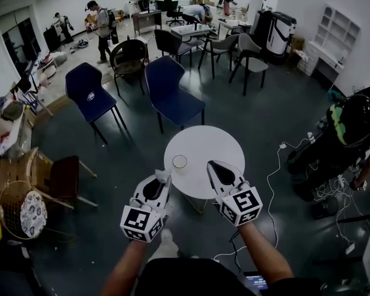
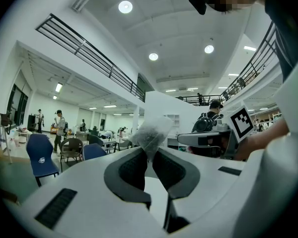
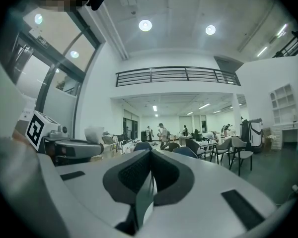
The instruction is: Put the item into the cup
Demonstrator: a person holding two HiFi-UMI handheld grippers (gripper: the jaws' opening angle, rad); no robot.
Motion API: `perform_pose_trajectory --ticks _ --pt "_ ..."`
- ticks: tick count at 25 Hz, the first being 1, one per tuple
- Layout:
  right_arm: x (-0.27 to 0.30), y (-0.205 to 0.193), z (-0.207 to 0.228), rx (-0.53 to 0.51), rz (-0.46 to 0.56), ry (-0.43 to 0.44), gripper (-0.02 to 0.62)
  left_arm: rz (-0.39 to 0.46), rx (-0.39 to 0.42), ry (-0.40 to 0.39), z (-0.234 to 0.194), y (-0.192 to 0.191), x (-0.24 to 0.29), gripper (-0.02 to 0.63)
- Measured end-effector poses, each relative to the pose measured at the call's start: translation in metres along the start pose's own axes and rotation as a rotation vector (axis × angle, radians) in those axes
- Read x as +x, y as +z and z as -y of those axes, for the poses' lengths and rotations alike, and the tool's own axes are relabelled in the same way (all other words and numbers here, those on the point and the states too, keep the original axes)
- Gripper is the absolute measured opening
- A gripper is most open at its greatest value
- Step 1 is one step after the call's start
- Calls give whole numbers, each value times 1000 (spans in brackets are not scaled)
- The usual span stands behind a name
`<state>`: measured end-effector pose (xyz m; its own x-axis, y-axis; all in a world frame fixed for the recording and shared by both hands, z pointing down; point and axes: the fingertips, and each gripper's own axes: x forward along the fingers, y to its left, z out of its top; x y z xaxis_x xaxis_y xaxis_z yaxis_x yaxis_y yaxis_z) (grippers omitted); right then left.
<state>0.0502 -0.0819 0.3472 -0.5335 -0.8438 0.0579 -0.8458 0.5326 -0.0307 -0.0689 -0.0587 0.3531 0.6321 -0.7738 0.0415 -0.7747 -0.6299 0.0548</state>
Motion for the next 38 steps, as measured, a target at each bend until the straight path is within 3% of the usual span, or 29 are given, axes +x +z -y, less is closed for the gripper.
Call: perform_pose_trajectory --ticks 19,38 --pt "89 9 33 4 -21 -67 17 -20 -19 -47 -84 4 60 44" --pt "187 -3 26 16 -36 -145 15 -46 -32 -119 -186 -12 89 44"
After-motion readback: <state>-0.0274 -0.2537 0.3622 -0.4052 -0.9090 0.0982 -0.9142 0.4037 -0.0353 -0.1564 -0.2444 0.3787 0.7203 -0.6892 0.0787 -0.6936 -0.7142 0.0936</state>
